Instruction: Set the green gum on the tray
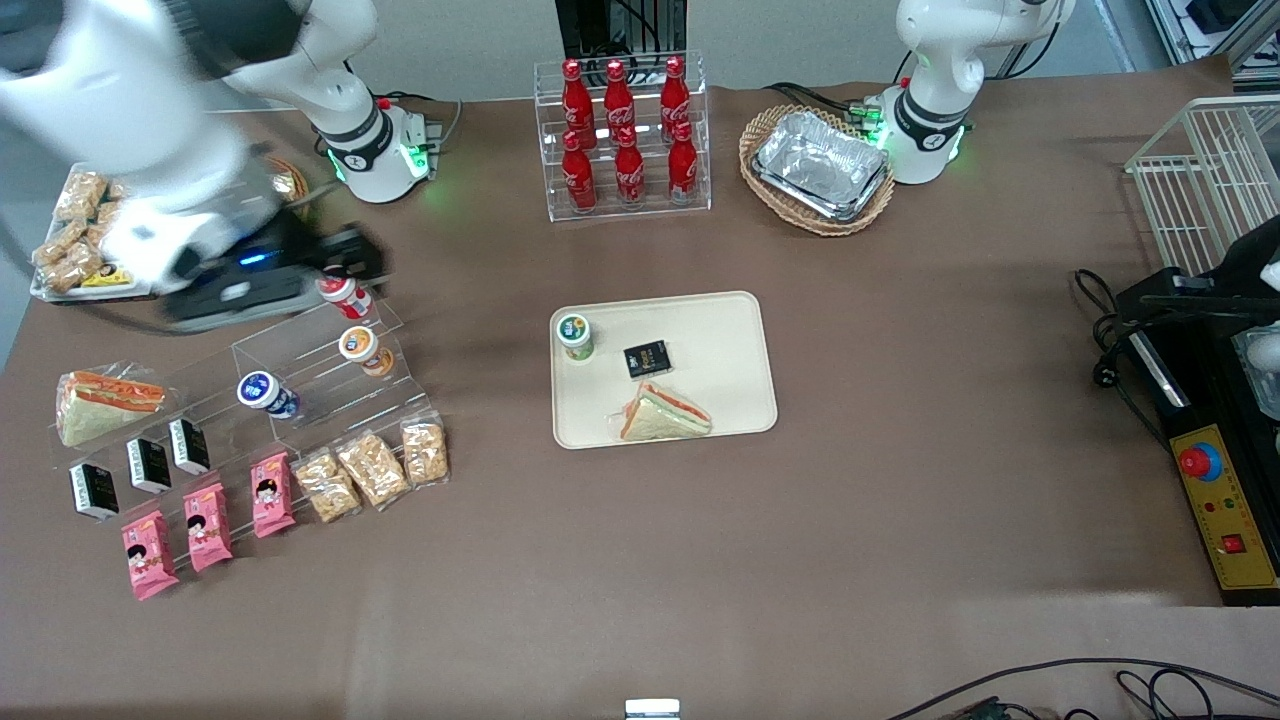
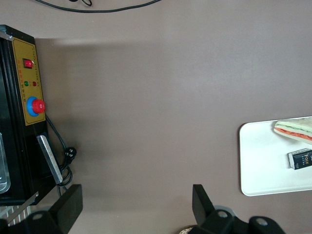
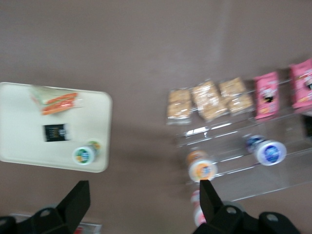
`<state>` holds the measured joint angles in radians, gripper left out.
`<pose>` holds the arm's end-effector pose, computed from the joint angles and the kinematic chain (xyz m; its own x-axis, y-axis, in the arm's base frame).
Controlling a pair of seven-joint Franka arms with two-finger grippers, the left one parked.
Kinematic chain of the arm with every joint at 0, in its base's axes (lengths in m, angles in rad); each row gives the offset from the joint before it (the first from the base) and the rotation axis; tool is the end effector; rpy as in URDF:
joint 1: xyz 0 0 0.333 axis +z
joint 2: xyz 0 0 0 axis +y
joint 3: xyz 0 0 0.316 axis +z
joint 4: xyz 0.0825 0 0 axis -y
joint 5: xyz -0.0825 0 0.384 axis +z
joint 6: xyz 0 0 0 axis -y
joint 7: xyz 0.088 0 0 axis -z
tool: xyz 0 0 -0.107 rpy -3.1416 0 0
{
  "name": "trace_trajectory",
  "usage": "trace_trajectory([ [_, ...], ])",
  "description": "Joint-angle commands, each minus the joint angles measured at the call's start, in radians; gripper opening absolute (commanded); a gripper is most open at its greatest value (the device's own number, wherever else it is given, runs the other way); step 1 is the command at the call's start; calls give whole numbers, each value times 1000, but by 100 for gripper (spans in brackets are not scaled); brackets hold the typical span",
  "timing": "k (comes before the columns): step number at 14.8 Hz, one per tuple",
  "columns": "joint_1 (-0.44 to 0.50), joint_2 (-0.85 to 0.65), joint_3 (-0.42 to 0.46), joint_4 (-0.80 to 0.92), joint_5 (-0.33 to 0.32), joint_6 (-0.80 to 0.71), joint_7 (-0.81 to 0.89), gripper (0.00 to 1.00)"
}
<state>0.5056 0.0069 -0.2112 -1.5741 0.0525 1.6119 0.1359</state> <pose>0.5349 0.1683 0.6230 0.9875 0.1558 0.0238 0.1569 -0.9861 -0.0548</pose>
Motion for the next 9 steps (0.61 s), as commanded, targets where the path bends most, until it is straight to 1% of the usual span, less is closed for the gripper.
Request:
trace_trajectory([
  [1, -151, -11, 18, 13, 17, -32, -154, 100],
  [2, -200, -12, 35, 13, 17, -41, -162, 100],
  [3, -279, -12, 76, 13, 20, -46, -170, 100],
  [5, -480, -11, 223, 13, 15, -47, -194, 100],
  [6, -549, -10, 278, 13, 12, -47, -218, 100],
  [7, -567, -10, 283, 13, 9, -47, -243, 100],
  [9, -573, -10, 277, 13, 9, -53, -257, 100],
])
